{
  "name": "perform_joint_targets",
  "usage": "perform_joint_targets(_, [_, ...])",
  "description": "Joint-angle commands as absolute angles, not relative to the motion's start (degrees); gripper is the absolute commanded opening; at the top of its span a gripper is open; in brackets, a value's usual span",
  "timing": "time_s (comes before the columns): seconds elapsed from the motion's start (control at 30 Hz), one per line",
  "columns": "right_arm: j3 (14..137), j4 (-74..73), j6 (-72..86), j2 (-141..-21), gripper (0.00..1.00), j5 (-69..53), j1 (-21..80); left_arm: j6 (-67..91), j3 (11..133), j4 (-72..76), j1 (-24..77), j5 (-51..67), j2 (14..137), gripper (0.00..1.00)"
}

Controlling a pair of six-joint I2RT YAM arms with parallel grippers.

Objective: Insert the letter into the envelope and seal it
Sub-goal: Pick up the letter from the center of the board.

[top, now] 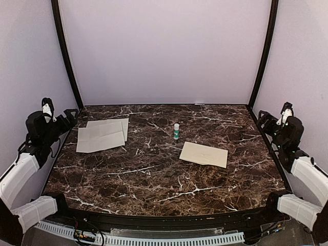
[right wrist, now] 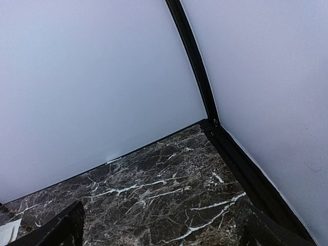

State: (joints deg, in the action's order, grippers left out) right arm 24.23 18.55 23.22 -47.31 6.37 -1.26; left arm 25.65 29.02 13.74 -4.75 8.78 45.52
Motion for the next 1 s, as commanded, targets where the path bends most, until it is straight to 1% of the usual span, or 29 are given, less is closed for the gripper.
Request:
perform_joint_targets(0.0, [22.4,18.6,26.8,-43.2,0.99,7.1,-1.6,28.3,34.3,3.5,-5.0,8.3,45.7,0.99])
perform_joint_targets(0.1, [23.5,15.9,25.5,-41.6,0.99,6.0,-1.6,31.7,37.9,-4.3,-5.0,4.2,44.8,0.99])
perform_joint_targets(0.17, [24.9,12.6,25.0,-41.1,0.99,4.8,-1.6,30.5,39.5,-7.2,-5.0,3.1,43.6,0.99])
perform_joint_targets(0.3, [28.1,6.2,24.2,-40.4,0.99,-0.4,-1.6,22.4,42.7,-10.9,-4.9,6.2,41.6,0.99])
perform_joint_targets(0.43, [32.6,0.6,25.1,-41.9,0.99,-8.5,-1.2,17.6,43.4,-9.3,-5.0,13.2,41.9,0.99])
perform_joint_targets(0.47, [33.7,-0.5,25.3,-42.6,0.99,-10.2,-0.8,17.0,44.2,-9.3,-4.9,16.0,43.8,0.99])
perform_joint_targets(0.57, [35.3,-2.6,25.2,-44.4,0.99,-13.6,2.5,15.7,45.8,-9.9,-3.7,17.9,48.2,0.99])
perform_joint_targets(0.73, [36.2,-2.3,24.2,-47.9,0.99,-15.4,5.7,14.2,45.0,-8.8,-2.4,12.0,55.8,0.99])
perform_joint_targets(0.8, [36.2,-2.0,23.6,-50.1,0.99,-16.7,6.2,15.8,45.9,-9.5,-3.7,12.6,58.4,0.99])
perform_joint_targets(0.87, [36.2,-2.2,23.2,-51.5,0.99,-17.8,6.3,18.1,44.1,-6.7,-6.3,15.4,59.7,0.99])
perform_joint_targets(0.97, [36.1,-2.5,23.1,-52.5,0.99,-19.5,6.4,21.1,42.1,-4.7,-14.2,22.7,64.3,0.99])
